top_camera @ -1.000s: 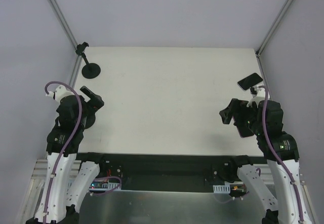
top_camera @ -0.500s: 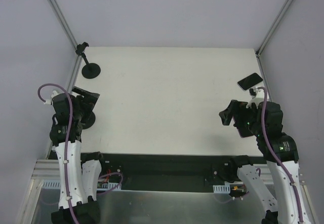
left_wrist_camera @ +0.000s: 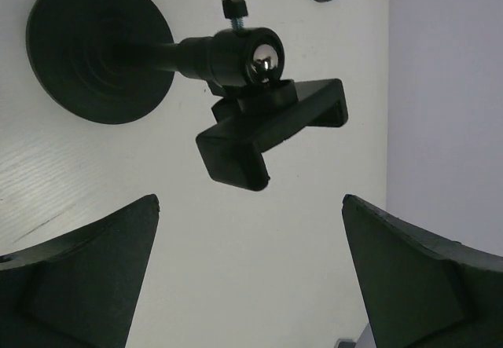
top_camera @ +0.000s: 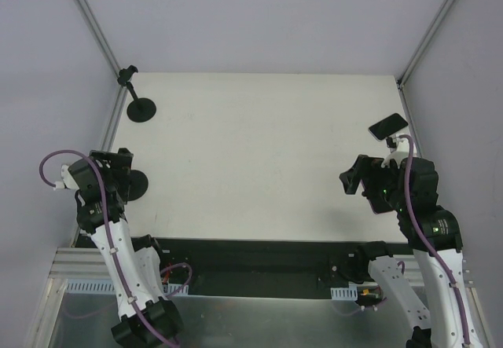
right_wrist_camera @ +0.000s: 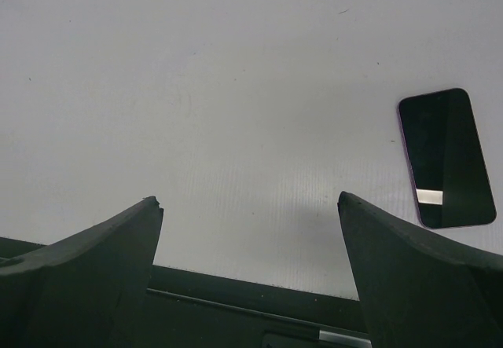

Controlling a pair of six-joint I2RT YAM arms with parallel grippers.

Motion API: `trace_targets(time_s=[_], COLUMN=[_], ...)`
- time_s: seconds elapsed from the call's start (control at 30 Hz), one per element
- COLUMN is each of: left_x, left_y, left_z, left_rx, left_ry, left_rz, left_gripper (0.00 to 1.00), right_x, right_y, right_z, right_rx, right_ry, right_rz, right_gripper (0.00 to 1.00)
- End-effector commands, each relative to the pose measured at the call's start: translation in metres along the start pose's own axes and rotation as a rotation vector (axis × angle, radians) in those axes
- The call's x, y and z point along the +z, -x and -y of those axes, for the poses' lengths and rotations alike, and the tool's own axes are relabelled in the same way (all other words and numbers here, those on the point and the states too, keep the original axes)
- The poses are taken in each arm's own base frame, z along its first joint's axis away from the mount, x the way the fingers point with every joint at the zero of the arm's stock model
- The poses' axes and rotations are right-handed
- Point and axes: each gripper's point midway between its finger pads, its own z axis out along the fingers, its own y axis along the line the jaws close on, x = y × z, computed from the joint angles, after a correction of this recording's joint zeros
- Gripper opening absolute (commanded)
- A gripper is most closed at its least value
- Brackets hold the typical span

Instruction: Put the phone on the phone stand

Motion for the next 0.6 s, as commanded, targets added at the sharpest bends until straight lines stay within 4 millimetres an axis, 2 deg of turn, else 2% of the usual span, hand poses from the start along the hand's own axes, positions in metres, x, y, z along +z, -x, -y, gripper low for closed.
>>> trace_targets(time_s=[0.0,0.17,0.43,0.57], left_x=[0.007,0.015,0.027,0.029], left_y=[0.013,0.023,0.024,0.024], left_z=[0.001,-0.005,-0.001,0.006], left_rx=[-0.084,-0.148,-0.216,-0.199], left_ry=[-0.003,0.012,-0.059,-0.106], left_rz=[0.043,0.071,0.064,0.055], left_gripper=[0.99,0.98,0.87,0.77], right_x=[0.003,0.007,0.008,0.008], right_y=[0.007,0.007,0.01,0.009], right_z=[-0.001,0.001,0.0,0.0], right_rx=[-0.016,-0.019,-0.017,-0.014], right_ry=[0.007,-0.001,0.002,0.0], right_rz=[0.029,0.023,0.02,0.013], right_gripper=[0.96,0.96,0.96,0.96])
